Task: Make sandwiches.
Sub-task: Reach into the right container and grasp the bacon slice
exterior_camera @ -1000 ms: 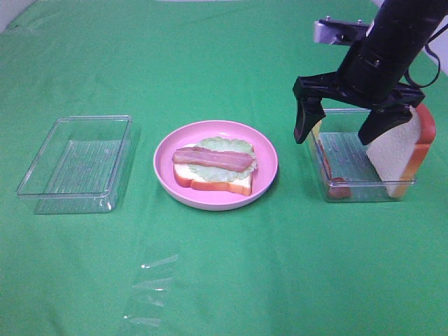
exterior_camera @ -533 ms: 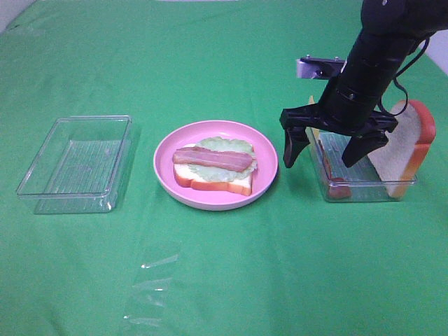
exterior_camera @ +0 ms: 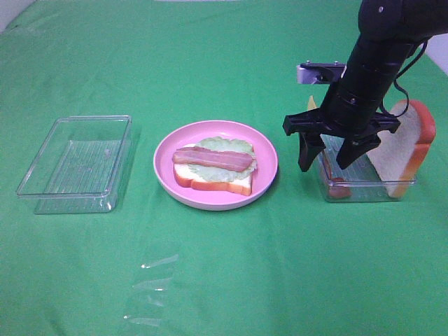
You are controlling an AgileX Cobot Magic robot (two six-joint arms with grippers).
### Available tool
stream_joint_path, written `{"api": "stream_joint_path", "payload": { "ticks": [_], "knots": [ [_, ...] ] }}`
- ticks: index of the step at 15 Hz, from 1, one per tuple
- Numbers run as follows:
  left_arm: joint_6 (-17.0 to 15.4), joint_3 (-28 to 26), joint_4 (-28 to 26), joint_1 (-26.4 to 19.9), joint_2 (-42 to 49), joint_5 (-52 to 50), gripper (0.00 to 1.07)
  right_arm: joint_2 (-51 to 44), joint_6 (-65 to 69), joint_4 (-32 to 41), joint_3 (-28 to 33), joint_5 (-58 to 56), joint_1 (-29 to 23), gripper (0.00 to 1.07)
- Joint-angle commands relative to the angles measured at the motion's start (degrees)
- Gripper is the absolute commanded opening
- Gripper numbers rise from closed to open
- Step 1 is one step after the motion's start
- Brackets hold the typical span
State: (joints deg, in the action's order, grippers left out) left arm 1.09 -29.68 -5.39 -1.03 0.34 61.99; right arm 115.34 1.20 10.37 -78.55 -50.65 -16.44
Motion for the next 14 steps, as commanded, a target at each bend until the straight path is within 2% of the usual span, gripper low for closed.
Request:
{"api": "stream_joint_path", "payload": {
  "ticks": [1,8,11,14],
  "knots": [
    [-0.3,0.1,0.1,0.0,1.2,-0.2,0.97,0.0,-0.8,-0.3,-0.3,0.3,0.1,0.65],
    [-0.3,0.1,0.1,0.0,1.2,-0.2,0.97,0.0,-1.2,-0.4,-0.3,-0.1,0.1,0.64],
    [-0.3,0.1,0.1,0.0,1.2,-0.2,0.97,0.0,-1.2,-0.5,-0.3,-0.2,0.1,0.51],
    [-0.3,0.1,0.1,0.0,1.2,-0.2,0.97,0.0,-1.2,-0.5,-0.3,-0.5,0.1,0.44]
  ]
}}
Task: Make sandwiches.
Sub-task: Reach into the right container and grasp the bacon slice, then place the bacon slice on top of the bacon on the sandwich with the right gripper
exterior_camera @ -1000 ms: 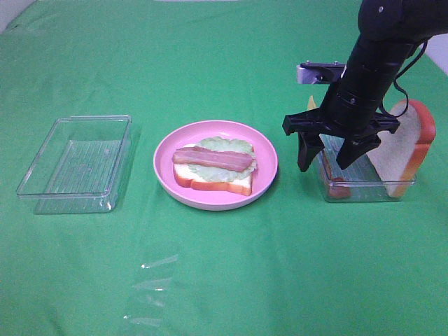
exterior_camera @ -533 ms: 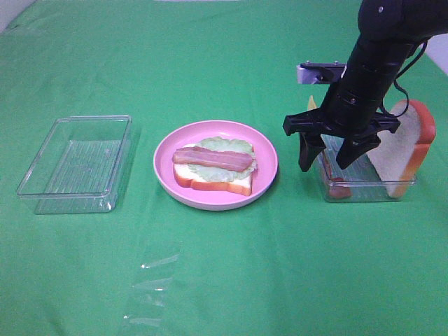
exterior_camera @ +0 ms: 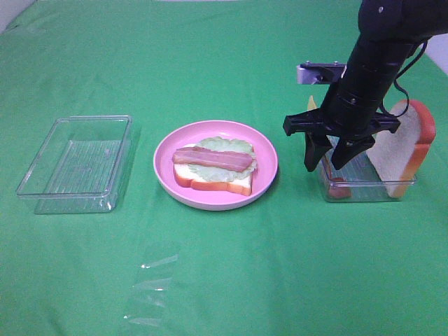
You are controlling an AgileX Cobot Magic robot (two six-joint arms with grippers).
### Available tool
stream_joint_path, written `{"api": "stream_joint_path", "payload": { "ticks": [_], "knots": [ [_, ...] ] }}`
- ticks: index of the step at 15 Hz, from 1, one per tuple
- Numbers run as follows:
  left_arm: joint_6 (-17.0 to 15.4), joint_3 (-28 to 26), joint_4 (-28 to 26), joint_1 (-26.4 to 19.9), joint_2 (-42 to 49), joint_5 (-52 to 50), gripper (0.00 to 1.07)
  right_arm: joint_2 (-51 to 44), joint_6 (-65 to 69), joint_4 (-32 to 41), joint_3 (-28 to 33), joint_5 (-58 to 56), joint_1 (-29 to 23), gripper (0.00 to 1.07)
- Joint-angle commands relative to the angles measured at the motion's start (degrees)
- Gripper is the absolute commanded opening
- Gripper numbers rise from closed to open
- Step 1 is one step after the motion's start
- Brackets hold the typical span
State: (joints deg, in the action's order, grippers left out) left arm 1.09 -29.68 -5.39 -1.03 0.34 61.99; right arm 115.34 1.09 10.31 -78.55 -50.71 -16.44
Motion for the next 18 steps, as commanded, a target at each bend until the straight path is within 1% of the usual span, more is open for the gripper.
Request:
{"api": "stream_joint_path", "payload": {
  "ticks": [1,2,3,6,8,9,10,11,18],
  "knots": [
    [-0.3,0.1,0.1,0.0,1.2,-0.2,0.97,0.0,-1.1,-0.5,-0.3,-0.8,0.1,0.42],
    [-0.3,0.1,0.1,0.0,1.2,-0.2,0.97,0.0,-1.1,-0.7,-0.3,-1.4,0.1,0.38],
    [-0.3,0.1,0.1,0.0,1.2,-0.2,0.97,0.0,-1.1,-0.8,-0.3,-1.4,0.1,0.36],
    [-0.3,0.1,0.1,0.0,1.2,-0.2,0.97,0.0,-1.1,-1.3,-0.3,-2.2,0.1,0.2],
    [-0.3,0.1,0.1,0.0,1.2,-0.2,0.97,0.0,-1.1,-1.3,-0.3,-2.5,0.1,0.14],
    [-0.3,0.1,0.1,0.0,1.2,-0.2,0.97,0.0,-1.1,-1.3,-0.3,-2.9,0.1,0.08],
    [-0.3,0.1,0.1,0.0,1.2,-0.2,0.97,0.0,-1.1,-1.3,-0.3,-3.2,0.1,0.06],
    [-0.3,0.1,0.1,0.0,1.2,-0.2,0.97,-0.2,-1.1,-1.3,-0.3,-3.2,0.1,0.0],
    [-0.3,0.1,0.0,0.0,1.2,-0.2,0.97,-0.2,-1.1,-0.9,-0.3,-3.2,0.1,0.0]
  ]
}}
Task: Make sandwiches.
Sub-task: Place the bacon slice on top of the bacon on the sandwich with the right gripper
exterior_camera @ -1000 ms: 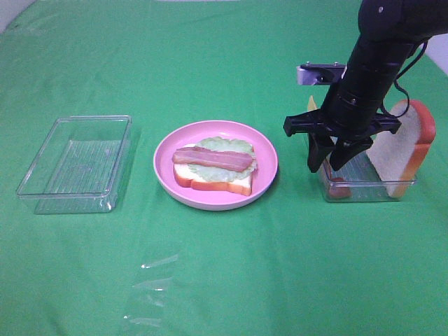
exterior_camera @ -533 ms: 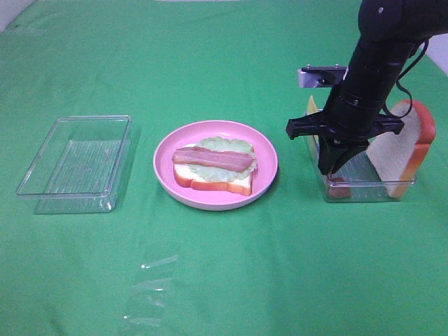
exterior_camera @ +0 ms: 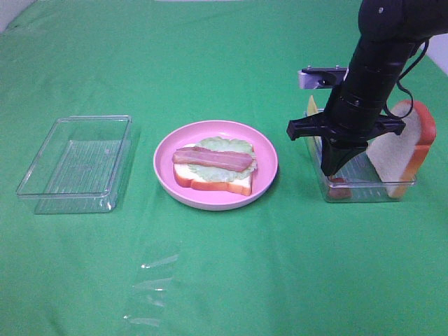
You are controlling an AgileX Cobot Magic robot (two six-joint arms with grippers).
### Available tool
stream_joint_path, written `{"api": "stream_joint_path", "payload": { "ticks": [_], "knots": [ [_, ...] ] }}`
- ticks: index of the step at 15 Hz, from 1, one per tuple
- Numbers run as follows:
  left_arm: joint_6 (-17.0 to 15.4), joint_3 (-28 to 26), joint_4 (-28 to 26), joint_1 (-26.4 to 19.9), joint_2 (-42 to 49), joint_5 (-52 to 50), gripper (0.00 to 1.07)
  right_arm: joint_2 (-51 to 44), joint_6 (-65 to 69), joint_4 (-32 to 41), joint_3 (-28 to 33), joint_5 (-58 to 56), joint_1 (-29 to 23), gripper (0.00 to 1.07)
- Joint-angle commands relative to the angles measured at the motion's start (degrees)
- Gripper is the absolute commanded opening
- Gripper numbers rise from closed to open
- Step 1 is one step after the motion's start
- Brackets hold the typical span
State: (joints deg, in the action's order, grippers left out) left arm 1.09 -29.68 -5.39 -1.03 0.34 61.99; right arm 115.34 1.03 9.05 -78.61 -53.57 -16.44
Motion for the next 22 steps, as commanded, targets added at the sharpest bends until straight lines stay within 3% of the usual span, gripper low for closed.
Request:
{"api": "stream_joint_path", "payload": {
  "ticks": [1,22],
  "knots": [
    [-0.3,0.1,0.0,0.0,1.2,-0.2,0.97,-0.2,-1.0,0.4,-0.3,-0.3,0.1,0.0],
    [-0.3,0.1,0.0,0.0,1.2,-0.2,0.97,-5.6,1.0,3.5,-1.0,-1.3,0.1,0.0]
  ]
}}
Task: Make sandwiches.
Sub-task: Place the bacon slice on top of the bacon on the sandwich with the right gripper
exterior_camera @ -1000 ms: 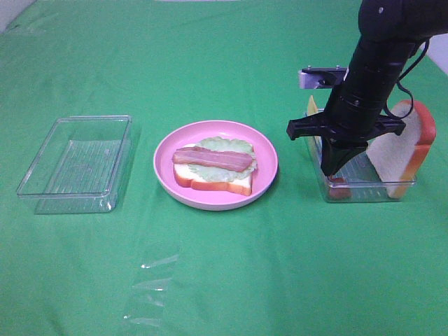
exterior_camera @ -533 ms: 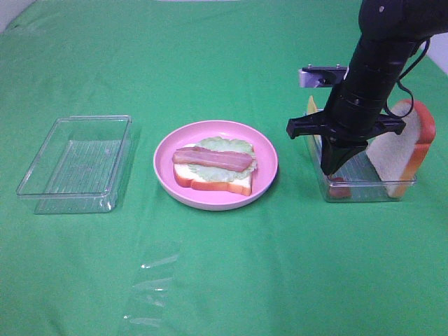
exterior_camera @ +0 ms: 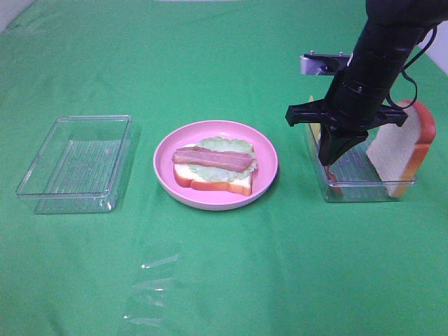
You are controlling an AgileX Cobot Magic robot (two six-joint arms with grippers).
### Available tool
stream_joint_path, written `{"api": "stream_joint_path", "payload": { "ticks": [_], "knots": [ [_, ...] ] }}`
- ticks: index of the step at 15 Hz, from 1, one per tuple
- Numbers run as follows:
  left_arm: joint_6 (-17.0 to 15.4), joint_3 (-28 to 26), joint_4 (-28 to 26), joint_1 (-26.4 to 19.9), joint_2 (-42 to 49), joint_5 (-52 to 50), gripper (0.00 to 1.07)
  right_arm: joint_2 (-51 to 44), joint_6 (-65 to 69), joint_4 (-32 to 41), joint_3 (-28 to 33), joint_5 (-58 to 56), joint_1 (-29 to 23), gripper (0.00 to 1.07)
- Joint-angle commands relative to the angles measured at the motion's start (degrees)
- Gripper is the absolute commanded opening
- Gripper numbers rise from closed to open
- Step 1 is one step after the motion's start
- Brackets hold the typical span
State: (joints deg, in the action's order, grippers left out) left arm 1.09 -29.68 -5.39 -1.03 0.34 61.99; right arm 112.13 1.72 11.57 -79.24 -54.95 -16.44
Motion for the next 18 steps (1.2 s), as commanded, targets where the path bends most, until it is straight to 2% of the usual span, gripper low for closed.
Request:
{"api": "stream_joint_path", "payload": {
  "ticks": [1,2,3,4,6,10,11,16,18],
  "knots": [
    [-0.3,0.1,0.0,0.0,1.2,-0.2,0.97,-3.8,0.3,1.5,-0.3,1.0,0.1,0.0],
    [-0.3,0.1,0.0,0.0,1.2,-0.2,0.97,-7.0,0.1,5.7,-0.3,3.4,0.1,0.0],
    [-0.3,0.1,0.0,0.0,1.2,-0.2,0.97,-7.4,-0.2,7.0,-0.3,4.2,0.1,0.0],
    [-0.3,0.1,-0.1,0.0,1.2,-0.2,0.97,-8.3,-3.4,13.1,-0.3,5.4,0.1,0.0],
    [-0.3,0.1,-0.1,0.0,1.2,-0.2,0.97,-7.8,-15.8,30.7,-0.3,6.8,-0.1,0.0],
    [-0.3,0.1,-0.1,0.0,1.2,-0.2,0.97,-4.0,-33.6,54.5,-0.5,6.9,-2.1,0.0],
    [-0.3,0.1,-0.1,0.0,1.2,-0.2,0.97,0.2,-36.9,59.0,-2.3,5.6,-3.4,0.0],
    [-0.3,0.1,-0.1,0.0,1.2,-0.2,0.97,10.6,-36.0,59.4,-11.7,1.6,-5.8,0.0],
    [-0.3,0.1,-0.1,0.0,1.2,-0.2,0.97,13.3,-35.8,59.4,-13.6,1.5,-6.0,0.0]
  ]
}}
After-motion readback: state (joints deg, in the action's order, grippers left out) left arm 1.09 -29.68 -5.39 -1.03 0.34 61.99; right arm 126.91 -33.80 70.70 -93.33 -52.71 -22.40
